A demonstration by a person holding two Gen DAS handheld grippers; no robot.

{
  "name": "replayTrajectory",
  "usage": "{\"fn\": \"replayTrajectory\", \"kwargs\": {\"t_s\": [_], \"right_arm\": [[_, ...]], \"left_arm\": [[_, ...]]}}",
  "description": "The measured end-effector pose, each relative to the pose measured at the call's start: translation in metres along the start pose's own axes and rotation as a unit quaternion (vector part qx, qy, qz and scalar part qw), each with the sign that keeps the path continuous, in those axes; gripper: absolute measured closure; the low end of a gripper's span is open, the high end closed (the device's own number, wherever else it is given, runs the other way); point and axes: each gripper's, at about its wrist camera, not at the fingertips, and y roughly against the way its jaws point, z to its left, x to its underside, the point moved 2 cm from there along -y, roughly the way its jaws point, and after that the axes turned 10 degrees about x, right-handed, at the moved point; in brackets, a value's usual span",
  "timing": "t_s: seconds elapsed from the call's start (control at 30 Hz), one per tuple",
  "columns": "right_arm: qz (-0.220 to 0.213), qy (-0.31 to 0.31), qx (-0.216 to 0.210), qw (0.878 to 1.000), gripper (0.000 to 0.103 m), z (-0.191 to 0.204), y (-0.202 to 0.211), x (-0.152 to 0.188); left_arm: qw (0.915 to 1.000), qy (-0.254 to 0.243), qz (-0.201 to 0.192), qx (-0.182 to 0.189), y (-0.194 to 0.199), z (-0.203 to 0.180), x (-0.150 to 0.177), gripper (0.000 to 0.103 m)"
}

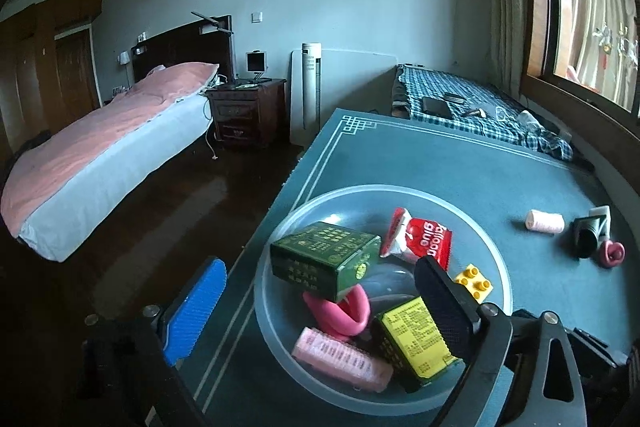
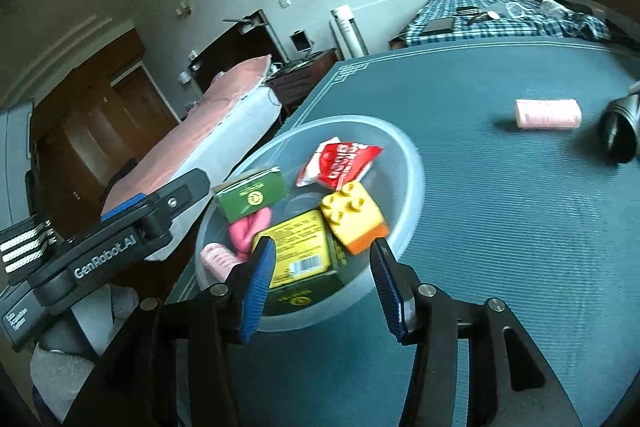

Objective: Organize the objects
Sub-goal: 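Withdraw both tools from the basin toward the black funnel and pink ring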

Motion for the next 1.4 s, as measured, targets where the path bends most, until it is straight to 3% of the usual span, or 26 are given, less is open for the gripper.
{"fn": "replayTrajectory", "kwargs": {"t_s": [0.17,0.73,0.83,1.4], "right_arm": [[-0.007,-0.017,0.013,1.0,0.043,-0.014,0.004,0.0],[-0.016,-0.062,0.057,0.996,0.041,-0.061,0.021,0.003],[-0.021,-0.085,0.072,0.994,0.03,-0.078,0.025,0.004],[-0.043,-0.162,0.16,0.973,0.028,-0.161,0.061,0.007]], "left_arm": [[1.0,-0.005,0.001,-0.007,-0.002,-0.008,0.004,0.0],[0.9995,-0.028,0.011,0.008,-0.007,-0.045,0.008,0.0],[0.9994,-0.03,0.012,0.011,-0.008,-0.053,0.01,0.0],[0.9973,-0.057,0.004,0.046,-0.005,-0.107,0.011,0.0]]}}
